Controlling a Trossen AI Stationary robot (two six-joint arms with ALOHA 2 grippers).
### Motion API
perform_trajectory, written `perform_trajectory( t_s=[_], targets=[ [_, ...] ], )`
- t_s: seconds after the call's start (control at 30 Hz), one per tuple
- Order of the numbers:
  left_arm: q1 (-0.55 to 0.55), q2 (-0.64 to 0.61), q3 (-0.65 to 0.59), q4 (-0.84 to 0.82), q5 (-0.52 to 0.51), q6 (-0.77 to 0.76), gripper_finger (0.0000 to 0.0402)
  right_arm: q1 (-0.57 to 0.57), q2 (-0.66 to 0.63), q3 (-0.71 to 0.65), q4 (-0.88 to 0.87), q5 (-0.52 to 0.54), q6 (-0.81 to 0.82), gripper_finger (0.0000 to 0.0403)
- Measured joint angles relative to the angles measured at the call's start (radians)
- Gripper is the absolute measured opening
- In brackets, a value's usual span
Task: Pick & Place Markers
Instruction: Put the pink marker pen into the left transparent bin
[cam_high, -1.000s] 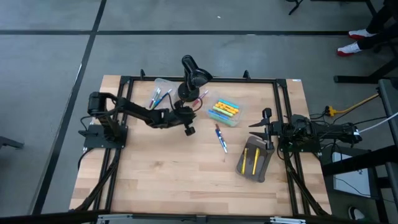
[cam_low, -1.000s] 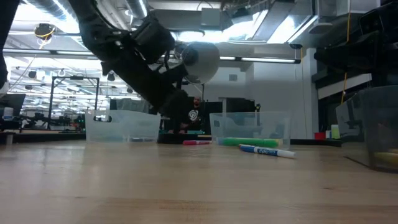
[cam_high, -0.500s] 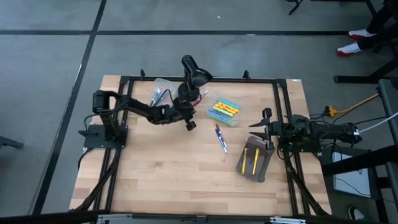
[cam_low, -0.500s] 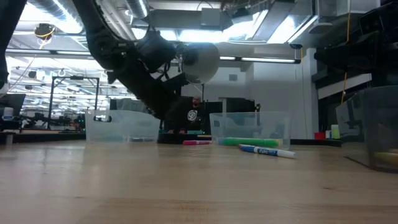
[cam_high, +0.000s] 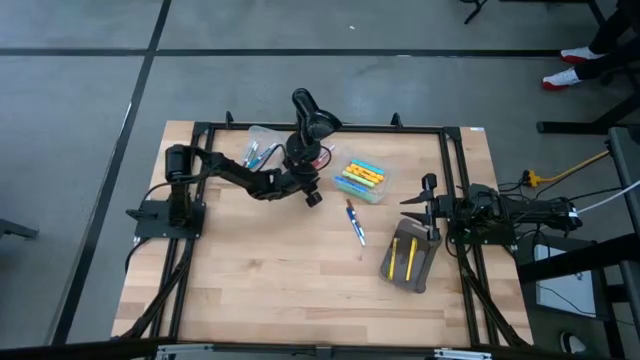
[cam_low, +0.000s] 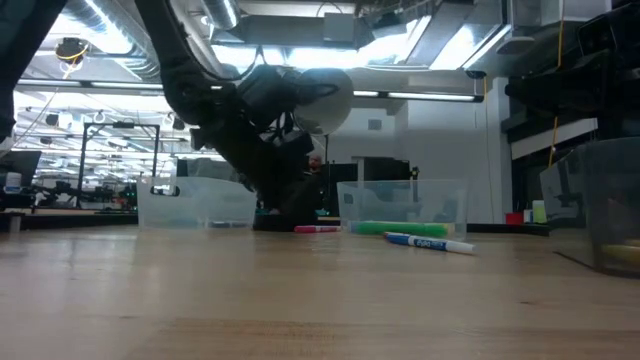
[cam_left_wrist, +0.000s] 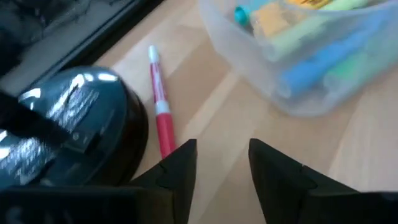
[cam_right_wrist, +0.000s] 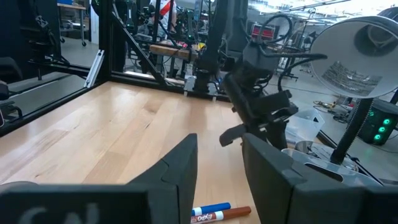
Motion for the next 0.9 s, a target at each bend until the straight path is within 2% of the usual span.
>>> perform_trajectory(
  t_s=[0.27,0.67,0.9],
  targets=[
    [0.055,0.0,0.034,-0.1,0.039,-0.1,0.0143,0.0,0.0,0.0,0.0,0.0,0.0,0.0126],
    [0.064,0.0,0.034,-0.096,0.054,-0.104,0.0143,0.0,0.0,0.0,0.0,0.0,0.0,0.0126],
    [0.064,0.033,0.034,-0.088,0.128,-0.106,0.0143,0.0,0.0,0.0,0.0,0.0,0.0,0.0126]
  ],
)
